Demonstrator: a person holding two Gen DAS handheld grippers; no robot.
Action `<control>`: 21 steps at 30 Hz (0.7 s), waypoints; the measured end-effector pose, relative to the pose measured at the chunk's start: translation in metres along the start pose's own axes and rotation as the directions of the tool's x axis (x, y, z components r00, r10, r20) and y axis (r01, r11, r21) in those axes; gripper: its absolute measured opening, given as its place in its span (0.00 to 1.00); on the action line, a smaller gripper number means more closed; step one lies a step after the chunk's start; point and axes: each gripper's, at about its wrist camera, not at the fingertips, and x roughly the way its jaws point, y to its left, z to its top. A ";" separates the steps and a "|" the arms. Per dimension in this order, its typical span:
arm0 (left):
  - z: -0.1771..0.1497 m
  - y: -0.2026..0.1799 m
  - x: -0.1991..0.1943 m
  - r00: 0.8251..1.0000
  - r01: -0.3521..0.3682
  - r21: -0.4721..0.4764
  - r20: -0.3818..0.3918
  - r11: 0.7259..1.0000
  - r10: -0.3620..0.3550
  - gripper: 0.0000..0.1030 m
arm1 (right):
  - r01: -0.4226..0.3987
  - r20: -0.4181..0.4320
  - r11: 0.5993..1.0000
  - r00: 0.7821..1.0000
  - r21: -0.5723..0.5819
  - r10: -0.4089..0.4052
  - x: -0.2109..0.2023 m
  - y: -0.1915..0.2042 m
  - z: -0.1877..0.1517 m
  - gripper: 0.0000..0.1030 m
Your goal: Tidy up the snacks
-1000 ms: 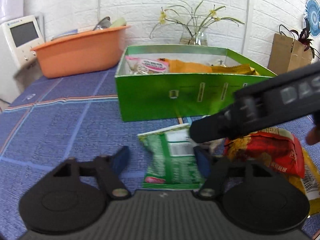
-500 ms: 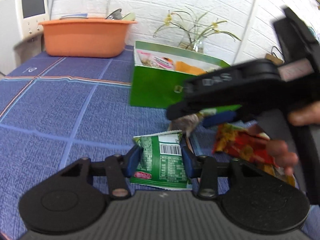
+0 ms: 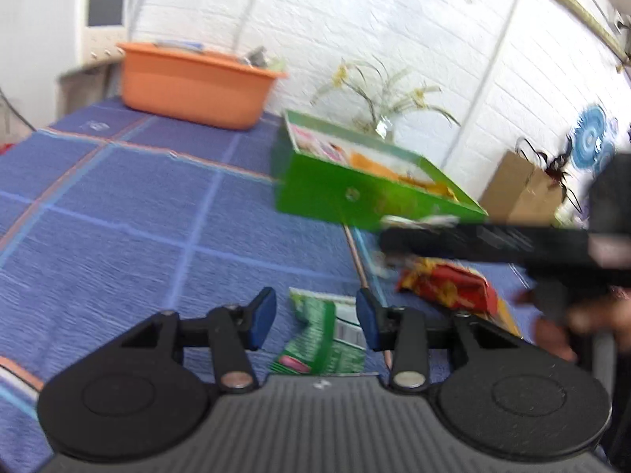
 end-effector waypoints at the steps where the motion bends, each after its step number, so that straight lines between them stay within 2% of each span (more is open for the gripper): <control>1: 0.002 0.000 -0.002 1.000 -0.022 0.000 0.012 1.000 0.022 0.39 | 0.000 0.026 1.000 1.000 -0.028 0.001 -0.011 0.002 -0.004 0.76; 4: 0.005 0.004 -0.002 0.999 -0.033 -0.005 0.004 0.999 0.033 0.37 | -0.015 0.070 0.994 0.997 -0.106 0.023 -0.038 0.009 -0.015 0.76; 7: 0.002 -0.004 -0.001 0.999 -0.030 0.031 -0.013 0.999 0.030 0.37 | -0.027 0.090 0.990 0.995 -0.141 0.040 -0.052 0.008 -0.018 0.76; 8: 0.001 -0.009 -0.001 0.999 -0.034 0.050 -0.017 0.998 0.034 0.44 | -0.031 0.096 0.989 0.994 -0.146 0.045 -0.056 0.007 -0.019 0.77; 9: 0.001 -0.014 0.001 0.999 -0.040 0.072 -0.020 0.997 0.041 0.70 | -0.031 0.100 0.988 0.994 -0.149 0.046 -0.060 0.006 -0.020 0.77; 10: 0.000 -0.020 0.003 0.998 -0.052 0.102 -0.014 0.993 0.054 0.79 | -0.028 0.103 0.989 0.994 -0.146 0.044 -0.063 0.005 -0.022 0.77; 11: -0.001 -0.027 0.004 0.997 -0.069 0.137 -0.005 0.988 0.071 0.82 | -0.025 0.103 0.990 0.994 -0.140 0.040 -0.065 0.004 -0.023 0.77; 15: -0.007 -0.039 0.018 0.991 -0.111 0.225 -0.042 0.968 0.124 0.82 | -0.034 0.114 0.994 0.992 -0.101 0.045 -0.072 -0.002 -0.030 0.76; 16: -0.009 -0.040 0.023 0.988 -0.123 0.235 -0.059 0.964 0.140 0.81 | -0.040 0.121 0.995 0.991 -0.091 0.051 -0.074 -0.003 -0.032 0.72; 17: -0.010 -0.039 0.029 0.984 -0.135 0.245 -0.079 0.960 0.159 0.72 | -0.043 0.128 0.996 0.990 -0.083 0.054 -0.076 -0.005 -0.033 0.72; 18: -0.012 -0.038 0.034 0.978 -0.151 0.254 -0.101 0.955 0.181 0.58 | -0.046 0.139 0.996 0.989 -0.076 0.057 -0.080 -0.006 -0.035 0.72; 19: -0.014 -0.037 0.036 0.978 -0.147 0.260 -0.103 0.954 0.179 0.50 | -0.051 0.151 0.996 0.987 -0.072 0.061 -0.083 -0.007 -0.036 0.70; 21: -0.010 -0.036 0.036 0.976 -0.155 0.267 -0.108 0.951 0.189 0.41 | -0.064 0.168 0.995 0.983 -0.071 0.075 -0.086 -0.009 -0.038 0.65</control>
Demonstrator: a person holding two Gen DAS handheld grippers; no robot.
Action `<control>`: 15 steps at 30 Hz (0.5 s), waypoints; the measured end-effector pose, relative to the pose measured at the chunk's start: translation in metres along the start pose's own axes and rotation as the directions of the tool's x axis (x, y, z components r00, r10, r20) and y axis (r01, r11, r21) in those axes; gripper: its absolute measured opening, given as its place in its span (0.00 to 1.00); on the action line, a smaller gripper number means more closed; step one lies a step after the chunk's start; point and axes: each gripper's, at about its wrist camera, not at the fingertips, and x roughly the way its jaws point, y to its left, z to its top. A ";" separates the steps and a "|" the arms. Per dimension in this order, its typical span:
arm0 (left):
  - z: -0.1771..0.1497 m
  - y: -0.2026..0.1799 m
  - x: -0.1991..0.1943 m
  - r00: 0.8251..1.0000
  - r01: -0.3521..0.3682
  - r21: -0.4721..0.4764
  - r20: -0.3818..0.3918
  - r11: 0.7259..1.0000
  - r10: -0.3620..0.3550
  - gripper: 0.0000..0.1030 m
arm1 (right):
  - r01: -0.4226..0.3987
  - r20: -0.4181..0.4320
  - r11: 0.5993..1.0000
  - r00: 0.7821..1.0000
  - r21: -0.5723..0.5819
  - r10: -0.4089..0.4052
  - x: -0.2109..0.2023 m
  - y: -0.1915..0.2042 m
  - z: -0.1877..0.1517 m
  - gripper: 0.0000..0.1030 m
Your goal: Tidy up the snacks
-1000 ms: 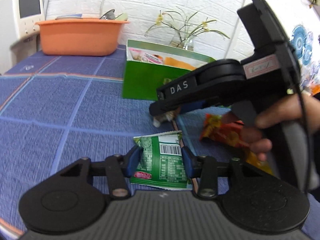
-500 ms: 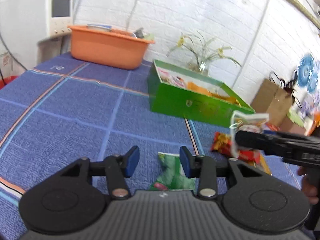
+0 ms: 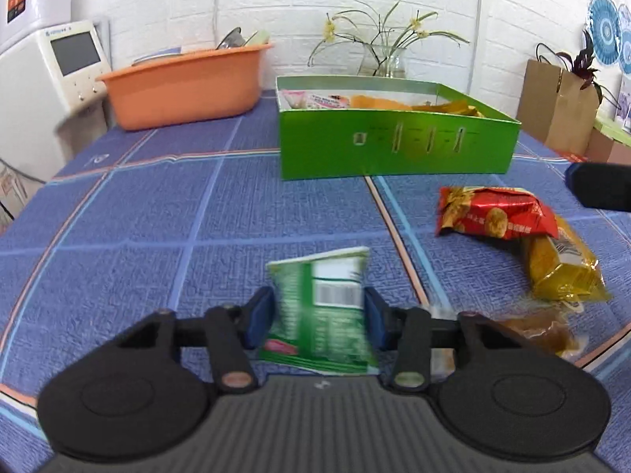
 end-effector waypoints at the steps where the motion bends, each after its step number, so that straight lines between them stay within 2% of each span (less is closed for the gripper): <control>1: 0.002 0.002 0.000 1.000 0.006 -0.011 -0.014 1.000 -0.006 0.40 | 0.008 -0.013 1.000 1.000 0.006 -0.008 0.001 -0.001 -0.001 0.64; 4: 0.000 -0.002 -0.004 0.999 0.010 0.011 -0.030 1.000 -0.010 0.40 | -0.008 -0.063 0.999 0.998 0.050 0.011 0.006 -0.005 -0.008 0.68; 6: -0.002 -0.004 -0.006 1.000 0.004 0.024 -0.028 1.000 -0.004 0.40 | -0.067 -0.110 0.994 0.991 0.087 0.077 0.008 -0.005 -0.013 0.83; 7: -0.002 -0.004 -0.005 1.000 0.006 0.020 -0.030 1.000 -0.005 0.40 | -0.091 -0.136 0.992 0.985 0.083 0.102 0.009 -0.002 -0.017 0.94; 8: -0.001 -0.004 -0.005 1.000 0.005 0.018 -0.029 1.000 -0.005 0.41 | -0.102 -0.153 0.992 0.982 0.074 0.113 0.011 0.002 -0.020 0.99; 10: -0.001 -0.005 -0.004 1.000 -0.010 0.020 -0.028 1.000 0.010 0.46 | -0.082 -0.190 0.996 0.978 0.036 0.087 0.013 0.015 -0.028 0.99; 13: -0.001 -0.009 -0.003 0.999 -0.037 0.038 -0.022 0.999 0.038 0.54 | 0.002 -0.258 1.000 0.966 -0.013 -0.005 0.025 0.028 -0.040 0.99; 14: 0.000 -0.010 -0.002 0.998 -0.051 0.043 -0.027 0.998 0.052 0.68 | 0.025 -0.284 1.000 0.959 -0.016 -0.029 0.031 0.031 -0.042 0.99; 15: 0.001 -0.010 0.001 0.997 -0.055 0.041 -0.046 0.998 0.057 0.89 | 0.033 -0.291 0.999 0.956 -0.005 -0.033 0.034 0.032 -0.044 1.00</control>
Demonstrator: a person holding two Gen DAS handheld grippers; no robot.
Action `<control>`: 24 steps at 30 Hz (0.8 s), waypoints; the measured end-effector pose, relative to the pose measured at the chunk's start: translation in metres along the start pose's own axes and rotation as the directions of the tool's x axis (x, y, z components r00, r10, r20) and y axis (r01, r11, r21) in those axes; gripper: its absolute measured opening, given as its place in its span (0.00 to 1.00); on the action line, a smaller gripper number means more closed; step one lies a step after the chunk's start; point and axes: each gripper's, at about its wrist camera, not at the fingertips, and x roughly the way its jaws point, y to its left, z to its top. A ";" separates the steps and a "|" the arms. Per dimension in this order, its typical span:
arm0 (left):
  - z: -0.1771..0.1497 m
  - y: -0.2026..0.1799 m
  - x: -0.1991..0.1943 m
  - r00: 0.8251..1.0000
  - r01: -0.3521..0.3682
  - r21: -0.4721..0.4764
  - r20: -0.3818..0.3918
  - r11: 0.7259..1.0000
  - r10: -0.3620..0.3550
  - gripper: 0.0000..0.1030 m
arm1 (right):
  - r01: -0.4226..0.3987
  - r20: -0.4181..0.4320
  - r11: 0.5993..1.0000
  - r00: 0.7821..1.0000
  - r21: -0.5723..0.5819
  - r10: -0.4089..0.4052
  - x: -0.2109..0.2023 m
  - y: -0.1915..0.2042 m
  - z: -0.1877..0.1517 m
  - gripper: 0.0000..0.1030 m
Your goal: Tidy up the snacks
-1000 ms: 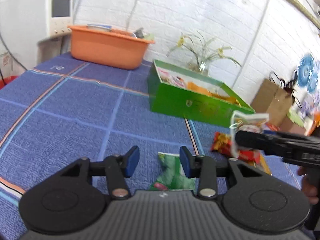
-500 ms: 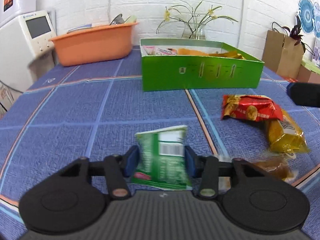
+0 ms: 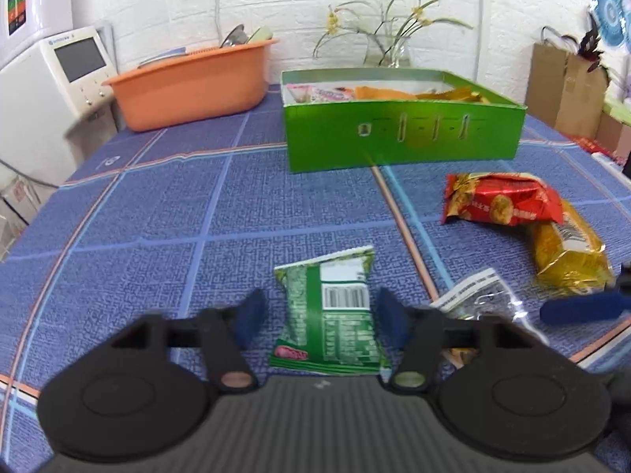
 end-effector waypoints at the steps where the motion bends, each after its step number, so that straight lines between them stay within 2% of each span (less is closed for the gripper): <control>1: 0.001 0.001 0.002 1.000 0.009 -0.011 -0.015 1.000 -0.009 0.89 | 0.000 -0.004 1.000 1.000 0.013 0.000 0.003 0.001 0.000 1.00; 3: 0.000 0.006 0.004 0.999 0.046 -0.029 -0.016 0.999 -0.046 0.89 | 0.039 -0.011 0.999 0.999 -0.001 -0.039 0.007 0.006 0.001 1.00; 7: -0.004 0.001 0.002 1.000 0.024 -0.033 0.005 0.999 -0.024 0.89 | 0.093 -0.018 0.989 0.995 -0.114 -0.096 0.015 0.019 0.000 1.00; 11: -0.011 0.003 0.001 0.999 0.014 -0.052 0.044 0.999 -0.011 0.89 | 0.081 0.016 0.978 0.997 -0.194 -0.080 0.011 0.018 -0.010 1.00; 12: -0.011 0.003 0.001 0.999 0.013 -0.051 0.047 0.999 -0.011 0.89 | 0.078 0.024 0.976 0.997 -0.201 -0.075 0.009 0.017 -0.011 0.99; 14: -0.008 0.004 0.002 0.999 0.013 -0.055 0.034 0.998 -0.011 0.89 | 0.064 0.035 0.973 0.998 -0.222 -0.057 0.006 0.015 -0.014 0.88; 16: -0.005 0.005 0.001 1.000 0.013 -0.055 0.014 0.998 -0.012 0.89 | 0.061 0.041 0.971 0.998 -0.233 -0.053 0.002 0.014 -0.017 0.85; 17: -0.004 0.006 0.000 1.000 0.013 -0.056 0.008 0.998 -0.013 0.85 | 0.059 0.041 0.971 0.998 -0.230 -0.051 -0.001 0.015 -0.019 0.82; 19: -0.003 0.007 -0.004 0.999 0.043 -0.050 0.009 0.998 -0.043 0.65 | 0.050 0.038 0.977 0.998 -0.208 -0.043 -0.006 0.011 -0.021 0.78; 20: -0.002 0.008 -0.007 0.998 0.059 -0.045 0.004 0.997 -0.059 0.38 | 0.046 0.035 0.981 0.999 -0.188 -0.041 -0.009 0.009 -0.021 0.77; 24: 0.001 0.013 -0.016 0.990 0.124 -0.078 -0.061 0.989 -0.129 0.37 | -0.007 0.033 0.997 0.999 -0.074 0.010 -0.025 -0.006 -0.024 0.75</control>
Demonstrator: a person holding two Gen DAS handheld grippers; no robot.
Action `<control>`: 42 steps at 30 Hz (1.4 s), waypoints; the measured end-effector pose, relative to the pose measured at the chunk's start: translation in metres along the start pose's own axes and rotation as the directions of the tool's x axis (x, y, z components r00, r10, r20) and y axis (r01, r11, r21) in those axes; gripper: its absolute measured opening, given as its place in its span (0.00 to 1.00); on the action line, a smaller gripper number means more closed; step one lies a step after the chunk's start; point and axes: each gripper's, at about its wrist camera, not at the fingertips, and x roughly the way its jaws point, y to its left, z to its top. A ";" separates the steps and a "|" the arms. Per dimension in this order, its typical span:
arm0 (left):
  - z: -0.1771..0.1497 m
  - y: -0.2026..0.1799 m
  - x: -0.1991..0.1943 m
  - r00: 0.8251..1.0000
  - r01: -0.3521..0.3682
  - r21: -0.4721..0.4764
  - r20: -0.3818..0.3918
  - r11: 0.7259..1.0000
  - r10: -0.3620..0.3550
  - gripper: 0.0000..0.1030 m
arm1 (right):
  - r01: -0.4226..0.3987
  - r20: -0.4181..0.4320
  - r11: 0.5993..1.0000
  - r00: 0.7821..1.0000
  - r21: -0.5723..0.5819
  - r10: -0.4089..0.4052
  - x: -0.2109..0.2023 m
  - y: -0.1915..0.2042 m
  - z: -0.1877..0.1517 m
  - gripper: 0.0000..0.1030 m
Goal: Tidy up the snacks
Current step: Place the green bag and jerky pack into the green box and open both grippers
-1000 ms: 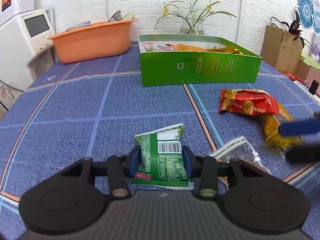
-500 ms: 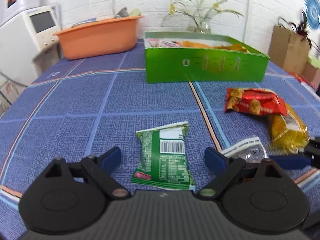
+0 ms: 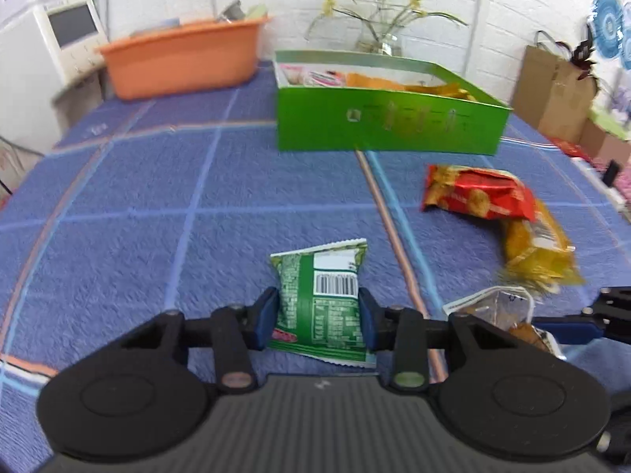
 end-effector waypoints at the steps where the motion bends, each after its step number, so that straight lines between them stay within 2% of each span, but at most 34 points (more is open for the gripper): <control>1: -0.001 0.001 -0.002 1.000 0.014 -0.010 -0.005 1.000 -0.014 0.37 | -0.025 0.005 0.999 1.000 0.045 0.024 -0.005 -0.005 -0.001 0.75; 4: -0.005 0.003 -0.014 0.999 0.027 -0.037 0.019 0.999 -0.027 0.37 | -0.101 0.039 0.978 0.995 0.182 0.096 -0.017 -0.022 -0.002 0.75; 7: 0.001 0.002 -0.030 0.996 0.044 -0.051 0.082 0.998 -0.040 0.37 | -0.146 0.086 0.947 0.988 0.287 0.127 -0.026 -0.036 -0.001 0.76; 10: 0.022 -0.004 -0.039 0.988 0.011 -0.039 0.154 0.999 -0.005 0.37 | -0.152 0.163 0.933 0.981 0.325 0.103 -0.030 -0.049 0.012 0.76; 12: 0.041 -0.008 -0.039 0.979 -0.008 -0.027 0.203 1.000 0.013 0.37 | -0.139 0.250 0.939 0.967 0.316 0.059 -0.036 -0.057 0.027 0.76; 15: 0.079 -0.014 -0.028 0.968 -0.008 -0.030 0.251 1.000 0.016 0.37 | -0.078 0.384 0.955 0.923 0.286 -0.039 -0.045 -0.072 0.053 0.76; 19: 0.133 -0.026 0.011 0.966 0.020 -0.039 0.258 0.999 -0.010 0.37 | 0.081 0.521 0.967 0.830 0.241 -0.199 -0.045 -0.096 0.087 0.76; 20: 0.145 -0.030 0.022 0.967 0.015 -0.045 0.256 0.999 -0.003 0.37 | 0.111 0.532 0.964 0.815 0.242 -0.228 -0.042 -0.103 0.093 0.76; 21: 0.155 -0.033 0.034 0.967 0.009 -0.059 0.253 0.998 0.006 0.37 | 0.125 0.530 0.960 0.812 0.249 -0.243 -0.036 -0.110 0.100 0.76; 22: 0.163 -0.038 0.047 0.968 0.001 -0.043 0.249 0.999 0.010 0.37 | 0.122 0.520 0.956 0.817 0.266 -0.248 -0.031 -0.119 0.106 0.76; 24: 0.175 -0.046 0.072 0.968 -0.037 -0.040 0.246 0.999 0.046 0.37 | 0.103 0.482 0.948 0.841 0.302 -0.245 -0.016 -0.138 0.115 0.76; 26: 0.177 -0.051 0.090 0.962 -0.079 -0.040 0.257 0.996 0.087 0.37 | 0.112 0.444 0.941 0.860 0.319 -0.252 -0.004 -0.149 0.119 0.76; 27: 0.176 -0.051 0.097 0.962 -0.083 -0.049 0.259 0.995 0.093 0.37 | 0.120 0.423 0.938 0.869 0.324 -0.257 0.001 -0.153 0.119 0.76; 29: 0.178 -0.049 0.111 0.975 -0.067 -0.020 0.209 0.998 0.069 0.37 | 0.113 0.405 0.941 0.882 0.318 -0.243 0.013 -0.158 0.121 0.76; 33: 0.175 -0.037 0.126 0.976 -0.069 -0.058 0.203 0.996 0.079 0.38 | 0.117 0.346 0.944 0.910 0.309 -0.227 0.042 -0.169 0.127 0.76; 34: 0.174 -0.035 0.127 0.976 -0.057 -0.062 0.205 0.996 0.069 0.38 | 0.135 0.334 0.942 0.912 0.308 -0.240 0.050 -0.170 0.129 0.77; 35: 0.174 -0.032 0.130 0.976 -0.051 -0.067 0.208 0.996 0.063 0.39 | 0.153 0.328 0.939 0.909 0.309 -0.256 0.057 -0.170 0.130 0.83; 36: 0.174 -0.033 0.131 0.975 -0.057 -0.068 0.210 0.996 0.070 0.41 | 0.162 0.323 0.936 0.909 0.313 -0.265 0.062 -0.171 0.132 0.91; 37: 0.174 -0.035 0.131 0.972 -0.073 -0.063 0.219 0.995 0.085 0.42 | 0.159 0.316 0.932 0.911 0.327 -0.267 0.066 -0.175 0.133 0.93; 38: 0.174 -0.037 0.129 0.967 -0.094 -0.056 0.232 0.994 0.105 0.47 | 0.149 0.313 0.925 0.912 0.349 -0.265 0.067 -0.178 0.133 1.00; 40: 0.173 -0.042 0.125 0.958 -0.127 -0.027 0.257 0.992 0.130 0.50 | 0.131 0.318 0.911 0.910 0.391 -0.268 0.061 -0.181 0.132 1.00; 42: 0.173 -0.045 0.120 0.953 -0.129 -0.012 0.275 0.992 0.127 0.53 | 0.122 0.344 0.905 0.897 0.407 -0.276 0.048 -0.178 0.127 1.00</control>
